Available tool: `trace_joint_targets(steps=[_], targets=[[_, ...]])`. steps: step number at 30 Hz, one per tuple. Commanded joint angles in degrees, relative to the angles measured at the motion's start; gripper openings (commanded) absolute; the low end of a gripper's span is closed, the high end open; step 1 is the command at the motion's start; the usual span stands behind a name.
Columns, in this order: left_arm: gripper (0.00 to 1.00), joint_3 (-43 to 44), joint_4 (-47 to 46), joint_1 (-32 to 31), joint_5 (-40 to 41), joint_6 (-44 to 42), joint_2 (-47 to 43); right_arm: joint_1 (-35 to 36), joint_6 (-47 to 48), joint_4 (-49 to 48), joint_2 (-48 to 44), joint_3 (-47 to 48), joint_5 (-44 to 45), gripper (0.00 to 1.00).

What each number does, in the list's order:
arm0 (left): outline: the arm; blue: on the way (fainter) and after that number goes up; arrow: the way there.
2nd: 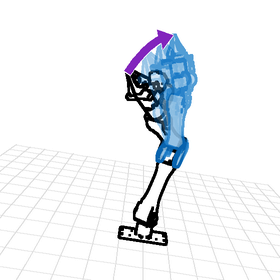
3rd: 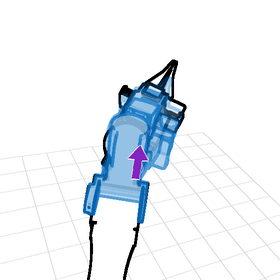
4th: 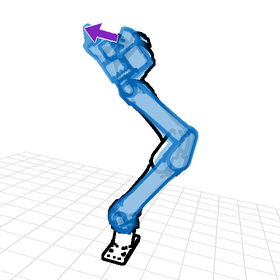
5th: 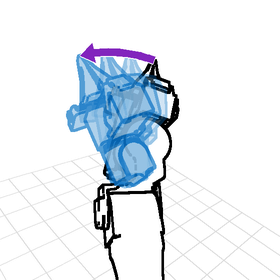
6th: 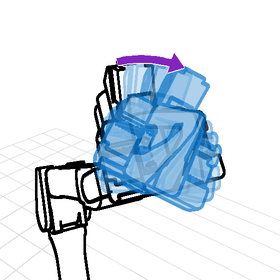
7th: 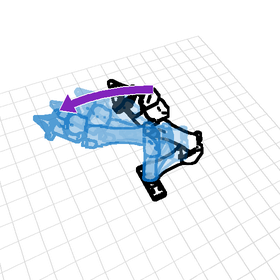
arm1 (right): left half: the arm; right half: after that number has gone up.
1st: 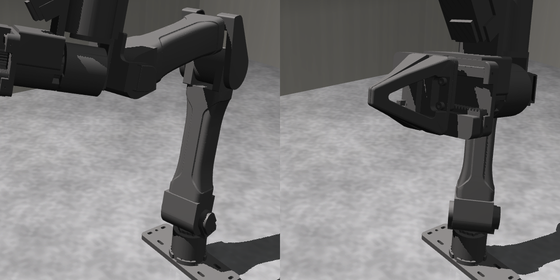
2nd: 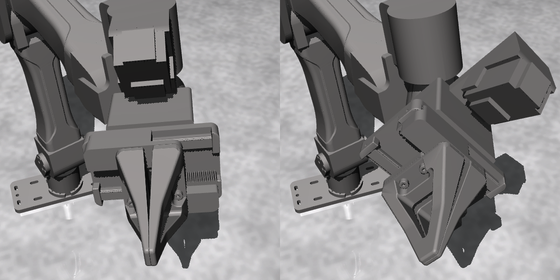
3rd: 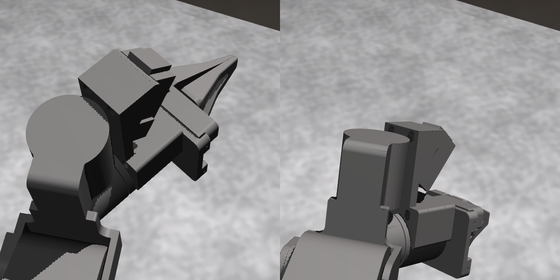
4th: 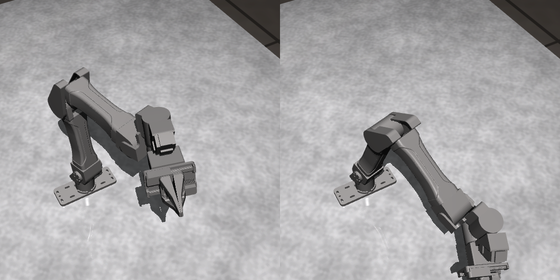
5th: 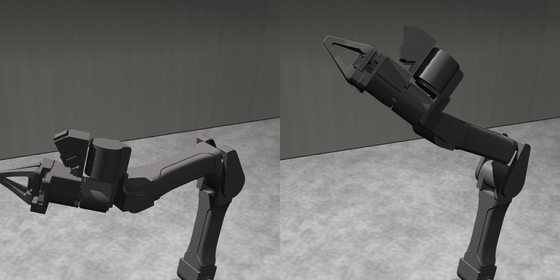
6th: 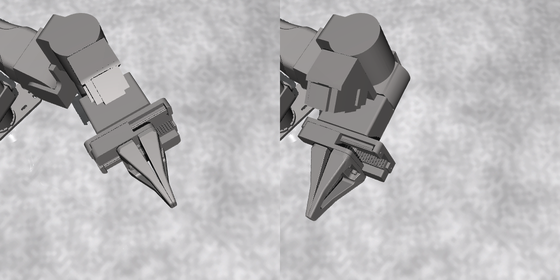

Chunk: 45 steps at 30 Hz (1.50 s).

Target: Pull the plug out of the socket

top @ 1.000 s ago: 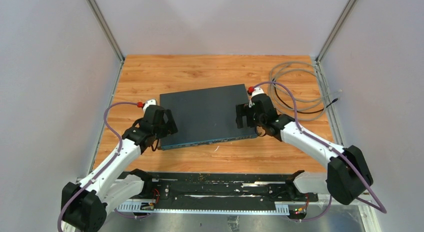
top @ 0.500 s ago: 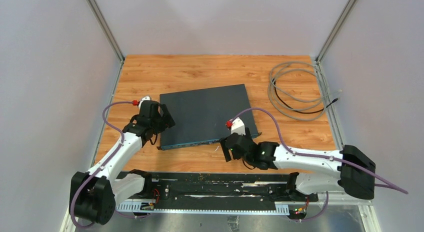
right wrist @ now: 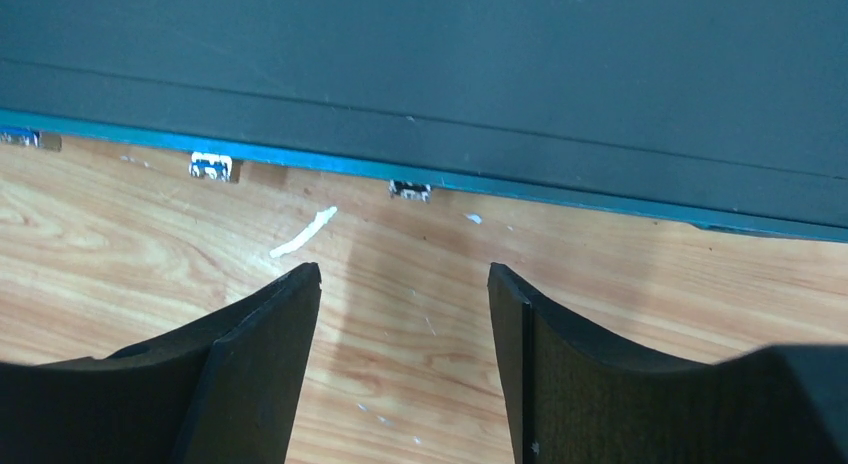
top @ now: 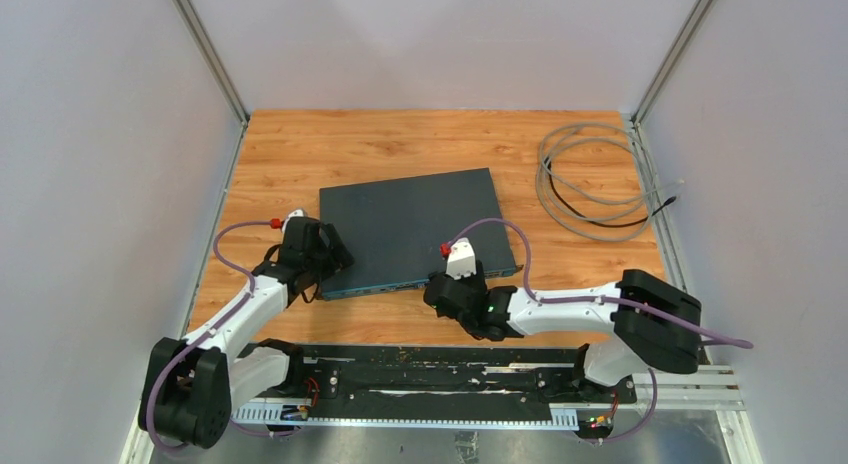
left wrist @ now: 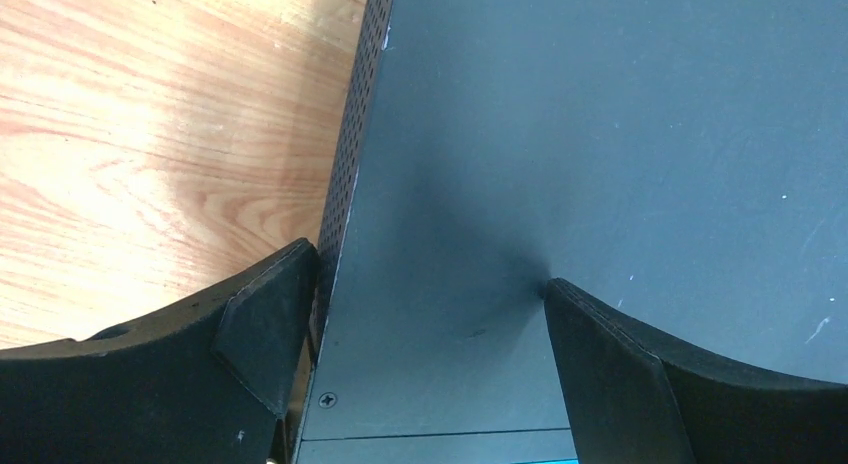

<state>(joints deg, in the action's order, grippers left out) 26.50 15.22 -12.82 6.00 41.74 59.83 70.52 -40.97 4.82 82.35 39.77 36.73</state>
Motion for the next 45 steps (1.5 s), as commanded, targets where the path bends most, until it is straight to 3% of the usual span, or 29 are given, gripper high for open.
trace_joint_targets(steps=[1,16,33,45], targets=[[0.87,-2.1,-4.5,0.4,-1.1,2.3,-0.7,1.5,-3.2,-2.7,3.5,2.7,6.5,0.65],[0.75,-4.2,-9.1,0.4,-4.1,3.4,2.1,2.0,-4.0,-8.1,3.1,-0.4,12.8,0.49],[0.73,-4.7,-9.9,0.4,-4.9,3.1,1.6,2.4,-6.1,-3.5,4.4,-0.6,12.0,0.45],[0.72,-4.7,-10.3,0.4,-5.4,3.0,1.8,2.7,-5.2,-9.1,6.3,-1.3,13.4,0.43]])
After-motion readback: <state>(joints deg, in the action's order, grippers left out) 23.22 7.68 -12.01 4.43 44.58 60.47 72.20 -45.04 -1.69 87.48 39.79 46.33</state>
